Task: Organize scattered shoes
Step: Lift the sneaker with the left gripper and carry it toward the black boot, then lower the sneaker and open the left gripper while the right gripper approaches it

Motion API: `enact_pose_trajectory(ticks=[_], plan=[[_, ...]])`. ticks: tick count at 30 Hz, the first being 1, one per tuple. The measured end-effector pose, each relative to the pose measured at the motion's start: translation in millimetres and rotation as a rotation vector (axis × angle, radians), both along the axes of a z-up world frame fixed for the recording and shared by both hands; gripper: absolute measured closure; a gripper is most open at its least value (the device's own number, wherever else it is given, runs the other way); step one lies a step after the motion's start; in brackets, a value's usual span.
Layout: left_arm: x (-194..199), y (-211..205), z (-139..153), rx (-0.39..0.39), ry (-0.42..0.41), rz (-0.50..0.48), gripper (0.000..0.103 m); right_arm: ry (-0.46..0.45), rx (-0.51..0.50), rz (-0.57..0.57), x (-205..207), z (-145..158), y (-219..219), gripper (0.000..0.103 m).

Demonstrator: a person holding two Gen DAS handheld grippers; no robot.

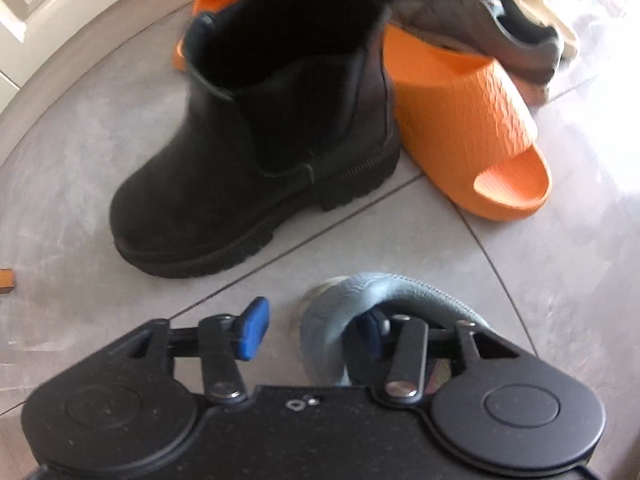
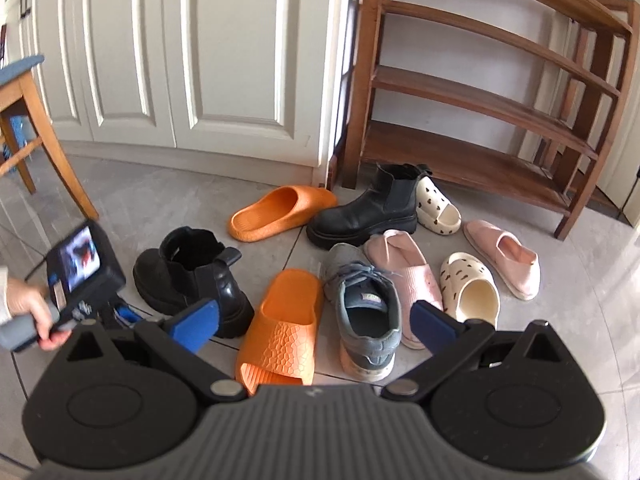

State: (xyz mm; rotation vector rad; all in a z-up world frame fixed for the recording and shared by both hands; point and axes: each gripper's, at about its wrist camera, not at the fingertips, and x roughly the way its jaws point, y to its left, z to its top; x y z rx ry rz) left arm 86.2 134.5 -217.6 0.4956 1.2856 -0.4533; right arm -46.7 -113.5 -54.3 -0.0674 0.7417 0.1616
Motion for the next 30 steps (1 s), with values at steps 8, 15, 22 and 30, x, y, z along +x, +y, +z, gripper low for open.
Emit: enact_pose_trajectory(ticks=[8, 15, 22, 30], plan=[[-23.6, -2.3, 43.3, -0.015, -0.102, 0.119, 0.044, 0.031, -0.040, 0.153, 9.2, -17.4, 24.5, 0.000], [-58.9, -15.1, 78.6, -0.044, -0.126, 0.326, 0.041, 0.127, -0.005, 0.281, 25.0, -47.8, 53.5, 0.000], [-90.4, -1.1, 84.6, 0.021, -0.128, 0.451, 0.039, 0.242, 0.057, 0.288, 35.4, -75.1, 82.7, 0.000], [-108.5, 44.7, 64.6, -0.012, -0.108, 0.542, 0.039, 0.278, 0.054, 0.372, 68.9, -108.7, 126.0, 0.001]])
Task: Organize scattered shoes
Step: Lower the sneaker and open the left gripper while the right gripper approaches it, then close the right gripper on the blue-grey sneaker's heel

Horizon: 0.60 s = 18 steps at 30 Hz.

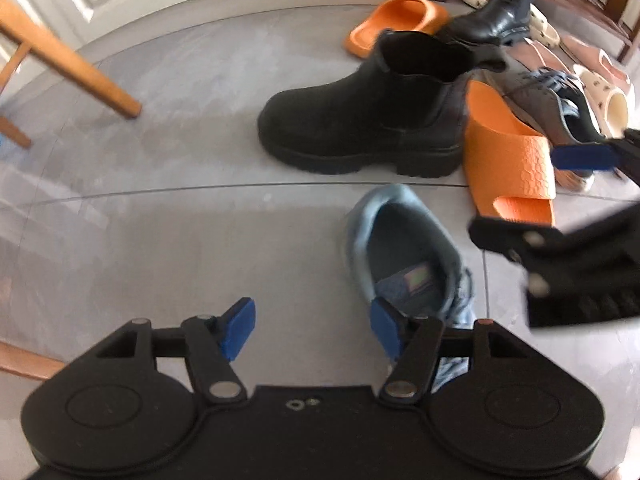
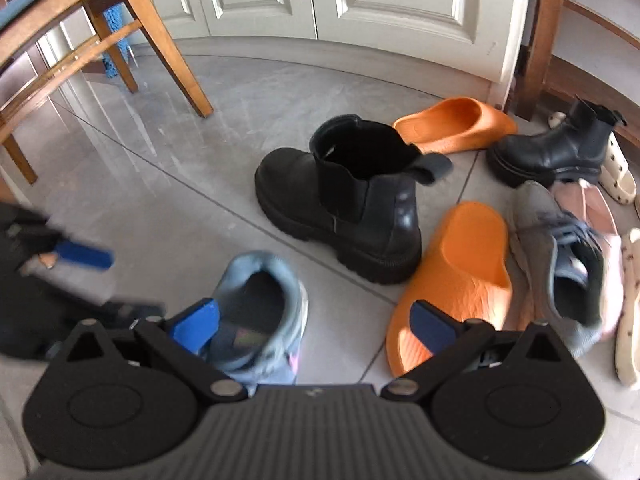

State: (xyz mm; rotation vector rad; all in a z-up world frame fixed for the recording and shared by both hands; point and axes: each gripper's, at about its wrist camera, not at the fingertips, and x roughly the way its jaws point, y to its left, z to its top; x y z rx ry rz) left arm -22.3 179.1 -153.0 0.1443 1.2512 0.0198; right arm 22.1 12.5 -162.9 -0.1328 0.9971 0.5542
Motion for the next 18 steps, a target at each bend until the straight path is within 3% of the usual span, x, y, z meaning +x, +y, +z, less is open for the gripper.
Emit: enact_pose_trajectory(ticks=[2, 9, 12, 14, 16, 18], plan=[[-3.9, 7.2, -6.0, -0.014, 0.013, -0.009, 0.039, 0.027, -0.036, 0.005, 10.3, -9.7, 12.4, 0.001], [-12.9, 24.5, -12.6, -0.050, -0.008, -0.012, 0.039, 0.154, -0.056, -0.154, 18.5, -17.5, 24.4, 0.005], [-12.6, 27.4, -12.1, -0.049, -0.025, -0.035, 0.039, 0.118, -0.134, -0.134, 15.6, -21.6, 45.1, 0.007], [-9.6, 30.5, -10.9, -0.057, -0.041, -0.046, 0.039, 0.132, -0.186, -0.141, 20.6, -35.0, 59.6, 0.028], [-8.0, 33.6, -10.0, -0.081, -0.043, -0.049, 0.039, 0.179, -0.221, -0.182, 30.3, -47.4, 62.7, 0.041], [-4.4, 35.6, -10.3, -0.083, -0.047, -0.056, 0.039, 0.220, -0.252, -0.212, 38.8, -59.4, 65.2, 0.041]])
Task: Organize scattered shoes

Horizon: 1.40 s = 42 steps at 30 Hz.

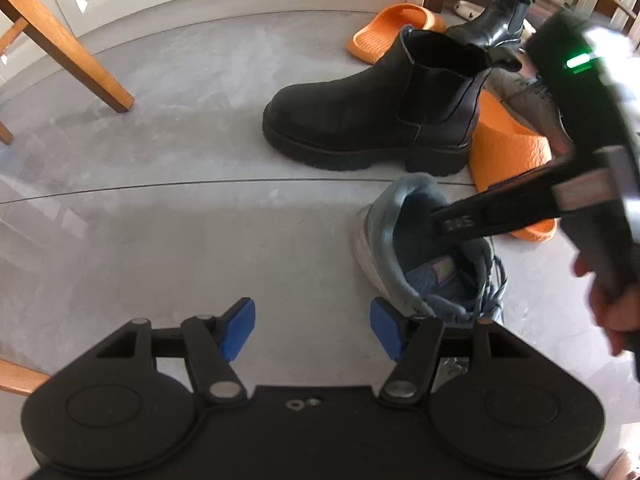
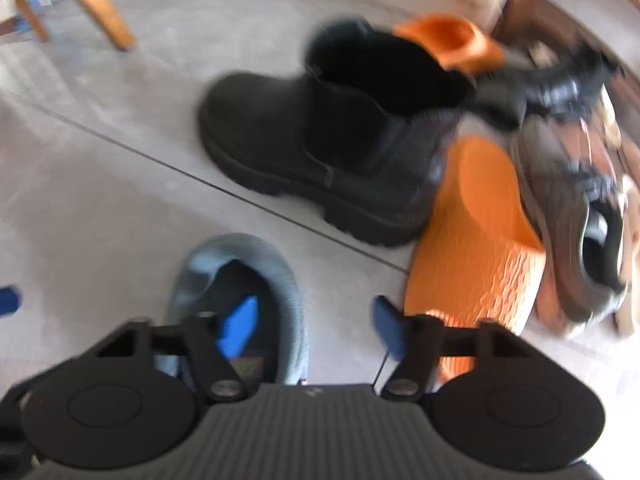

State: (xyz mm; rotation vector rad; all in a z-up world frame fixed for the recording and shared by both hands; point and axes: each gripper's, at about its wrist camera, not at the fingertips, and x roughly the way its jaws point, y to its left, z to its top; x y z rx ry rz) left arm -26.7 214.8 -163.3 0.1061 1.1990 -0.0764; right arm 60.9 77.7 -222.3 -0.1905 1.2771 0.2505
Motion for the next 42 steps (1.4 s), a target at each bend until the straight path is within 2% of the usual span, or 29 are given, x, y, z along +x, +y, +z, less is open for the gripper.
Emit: enact_pose_trajectory(ticks=[3, 5, 6, 7, 8, 9, 10, 14, 15, 17, 20, 22, 25, 28, 33, 36, 38, 40, 42], plan=[[-2.6, 0.3, 1.3, 0.006, -0.009, -0.012, 0.039, 0.021, -0.019, 0.004, 6.0, -13.2, 3.6, 0.043], [-3.7, 2.8, 1.0, 0.007, -0.007, -0.007, 0.039, 0.023, -0.018, 0.029, 9.0, -18.7, 7.8, 0.055], [-4.3, 4.2, 0.8, 0.007, -0.005, -0.004, 0.039, 0.023, -0.017, 0.043, 10.7, -21.6, 10.2, 0.055], [-4.9, 5.6, 0.6, 0.008, -0.004, -0.001, 0.039, 0.015, -0.001, 0.070, 12.6, -21.4, 13.0, 0.065], [-5.5, 6.5, 0.3, 0.009, -0.003, 0.003, 0.039, 0.012, 0.015, 0.103, 13.7, -20.3, 15.9, 0.084], [-6.0, 7.2, 0.0, 0.010, -0.001, 0.008, 0.039, 0.014, 0.029, 0.135, 14.4, -19.5, 18.9, 0.084], [-6.2, 7.8, -0.1, 0.012, 0.000, 0.013, 0.039, -0.016, 0.008, 0.234, 10.3, -18.3, 25.6, 0.085], [-7.2, 10.2, 0.1, 0.024, 0.005, 0.027, 0.039, -0.187, -0.103, 0.740, -19.6, -14.6, 46.2, 0.085], [-8.1, 10.3, -0.2, 0.030, 0.008, 0.029, 0.039, -0.204, -0.106, 0.814, -23.6, -13.5, 47.3, 0.085], [-10.1, 10.8, -0.4, 0.040, 0.013, 0.031, 0.039, -0.202, -0.046, 0.989, -29.6, -7.8, 42.8, 0.085], [-15.6, 11.3, -1.1, 0.049, 0.025, 0.029, 0.039, -0.210, -0.017, 1.148, -40.3, -2.9, 40.1, 0.085], [-18.9, 12.5, -2.3, 0.059, 0.033, 0.032, 0.039, -0.231, 0.006, 1.231, -50.2, 1.1, 39.7, 0.085], [-24.3, 15.9, -2.9, 0.075, 0.043, 0.037, 0.039, -0.224, 0.073, 1.238, -57.6, 11.4, 42.8, 0.087], [-29.9, 21.8, -0.1, 0.082, 0.041, 0.052, 0.039, -0.252, 0.094, 1.288, -71.6, 23.3, 42.4, 0.087], [-33.1, 29.2, 5.0, 0.064, 0.031, 0.064, 0.039, -0.288, 0.047, 1.434, -91.1, 48.4, 38.7, 0.087], [-32.9, 31.1, 7.4, 0.060, 0.027, 0.061, 0.039, -0.348, -0.061, 1.607, -111.4, 60.4, 38.1, 0.087], [-36.4, 31.2, 8.1, 0.066, 0.022, 0.058, 0.039, -0.349, -0.121, 1.735, -123.1, 66.8, 43.5, 0.086], [-40.0, 33.6, 8.6, 0.080, 0.022, 0.057, 0.039, -0.340, -0.142, 1.800, -131.0, 66.3, 50.4, 0.086], [-42.8, 36.2, 5.5, 0.102, 0.024, 0.059, 0.039, -0.336, -0.166, 1.818, -139.8, 59.2, 57.8, 0.085]])
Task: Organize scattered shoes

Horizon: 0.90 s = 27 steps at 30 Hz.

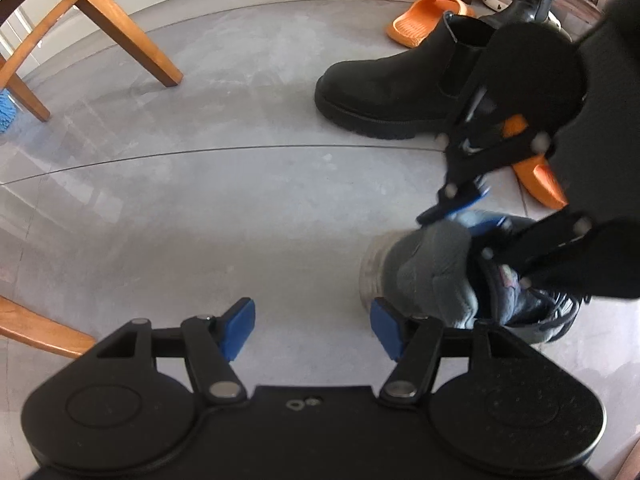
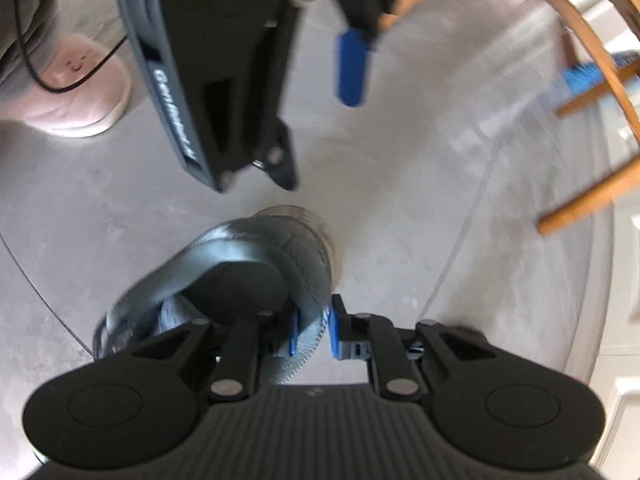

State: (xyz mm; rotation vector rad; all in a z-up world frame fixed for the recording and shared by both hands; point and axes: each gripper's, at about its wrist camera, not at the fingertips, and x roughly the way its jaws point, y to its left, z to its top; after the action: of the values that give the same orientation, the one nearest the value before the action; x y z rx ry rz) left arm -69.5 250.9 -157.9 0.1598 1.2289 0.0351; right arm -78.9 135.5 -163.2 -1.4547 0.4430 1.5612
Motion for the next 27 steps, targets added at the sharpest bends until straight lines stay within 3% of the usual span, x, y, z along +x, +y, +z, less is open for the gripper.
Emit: enact_pose_trajectory(ticks=[3, 4, 6, 7, 8, 11, 14, 16, 17, 18, 20, 23, 27], plan=[[-3.4, 7.0, -3.4, 0.003, 0.013, 0.011, 0.039, 0.037, 0.032, -0.043, -15.8, -13.5, 5.0, 0.082], [-3.5, 9.6, -4.4, -0.004, 0.017, 0.016, 0.039, 0.047, 0.050, -0.063, -19.6, -16.0, 4.1, 0.075], [-3.1, 12.9, -5.3, -0.012, 0.019, 0.022, 0.039, 0.017, 0.087, -0.127, -27.1, -21.2, 2.6, 0.050], [-1.5, 14.3, -5.4, -0.012, 0.017, 0.020, 0.039, 0.000, 0.100, -0.173, -29.3, -21.6, 1.9, 0.030], [0.8, 15.3, -5.0, -0.010, 0.012, 0.016, 0.039, -0.029, 0.122, -0.242, -30.5, -18.6, -0.3, 0.020], [7.0, 14.1, -1.2, -0.010, -0.010, -0.010, 0.039, -0.081, 0.152, -0.452, -26.8, -5.8, -8.5, 0.020], [15.8, 8.9, -0.5, -0.014, -0.018, -0.056, 0.039, -0.065, 0.134, -0.777, -13.9, 14.7, -24.7, 0.020], [21.2, 3.9, -1.7, -0.008, -0.017, -0.092, 0.039, -0.001, 0.131, -1.059, -7.8, 29.6, -41.4, 0.020], [23.5, 2.4, -3.3, -0.004, -0.017, -0.104, 0.039, 0.074, 0.134, -1.221, -9.2, 36.2, -51.2, 0.020], [26.3, -0.6, -4.9, 0.002, -0.015, -0.128, 0.039, 0.137, 0.139, -1.308, -14.1, 39.2, -54.5, 0.020], [28.5, -5.0, -6.6, 0.013, -0.013, -0.167, 0.039, 0.203, 0.157, -1.422, -27.9, 42.0, -54.9, 0.020], [28.0, -4.1, -7.9, 0.027, -0.016, -0.185, 0.039, 0.121, 0.209, -1.541, -30.5, 29.8, -38.3, 0.020], [28.3, 7.3, -13.2, 0.001, -0.008, -0.144, 0.039, 0.102, 0.202, -1.670, -8.2, -9.4, -21.5, 0.022]])
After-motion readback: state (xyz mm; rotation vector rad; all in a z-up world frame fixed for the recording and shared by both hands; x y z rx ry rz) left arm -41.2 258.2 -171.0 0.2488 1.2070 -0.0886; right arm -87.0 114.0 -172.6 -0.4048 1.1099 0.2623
